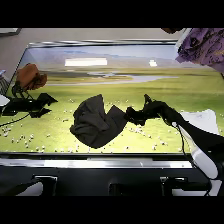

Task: Fold the clothes and pants, and hang the long-sleeved shirts on hangers.

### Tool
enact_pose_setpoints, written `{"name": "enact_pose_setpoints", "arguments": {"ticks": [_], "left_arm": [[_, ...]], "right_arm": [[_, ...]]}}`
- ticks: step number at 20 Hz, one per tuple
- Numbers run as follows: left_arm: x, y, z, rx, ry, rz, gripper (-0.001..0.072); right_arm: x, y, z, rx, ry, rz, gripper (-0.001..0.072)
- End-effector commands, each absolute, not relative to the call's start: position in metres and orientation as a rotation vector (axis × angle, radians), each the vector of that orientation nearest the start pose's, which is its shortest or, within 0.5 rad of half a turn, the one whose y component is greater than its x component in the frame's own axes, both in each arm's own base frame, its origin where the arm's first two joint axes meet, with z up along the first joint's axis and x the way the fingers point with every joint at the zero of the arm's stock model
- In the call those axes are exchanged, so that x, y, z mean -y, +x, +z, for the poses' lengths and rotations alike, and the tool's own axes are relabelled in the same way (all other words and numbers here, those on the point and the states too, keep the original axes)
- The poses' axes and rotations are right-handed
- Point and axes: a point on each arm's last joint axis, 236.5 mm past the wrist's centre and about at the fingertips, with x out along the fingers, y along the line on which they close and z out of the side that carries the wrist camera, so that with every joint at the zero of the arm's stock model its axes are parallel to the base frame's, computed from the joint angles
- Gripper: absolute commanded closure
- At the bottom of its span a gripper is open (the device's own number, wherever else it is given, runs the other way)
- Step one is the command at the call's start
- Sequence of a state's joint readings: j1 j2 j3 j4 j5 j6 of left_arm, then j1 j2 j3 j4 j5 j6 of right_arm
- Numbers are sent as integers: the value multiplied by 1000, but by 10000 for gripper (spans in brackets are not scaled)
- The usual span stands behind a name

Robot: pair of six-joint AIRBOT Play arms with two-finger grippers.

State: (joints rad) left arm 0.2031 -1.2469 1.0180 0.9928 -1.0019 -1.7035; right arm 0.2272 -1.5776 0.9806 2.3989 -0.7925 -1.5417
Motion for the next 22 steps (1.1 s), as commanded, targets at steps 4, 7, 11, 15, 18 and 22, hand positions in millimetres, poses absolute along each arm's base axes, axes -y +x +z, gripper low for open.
{"name": "enact_pose_setpoints", "arguments": {"ticks": [4, 7, 11, 15, 18, 22], "left_arm": [[45, 415, -22, -1182, -837, -78, -8], [58, 423, -48, -1209, -874, -133, -6], [84, 422, -78, -1271, -891, -209, 144], [104, 415, -97, -1330, -868, -232, 150], [106, 417, -104, -1330, -861, -223, 188], [107, 416, -116, -1348, -864, -210, 380]], "right_arm": [[-212, 386, -95, -1369, 751, 244, 682], [-212, 387, -81, -1342, 738, 264, 682], [-213, 385, -70, -1329, 729, 283, 681], [-214, 385, -66, -1327, 730, 289, 681], [-214, 385, -62, -1319, 729, 294, 681], [-214, 386, -51, -1294, 728, 306, 681]]}}
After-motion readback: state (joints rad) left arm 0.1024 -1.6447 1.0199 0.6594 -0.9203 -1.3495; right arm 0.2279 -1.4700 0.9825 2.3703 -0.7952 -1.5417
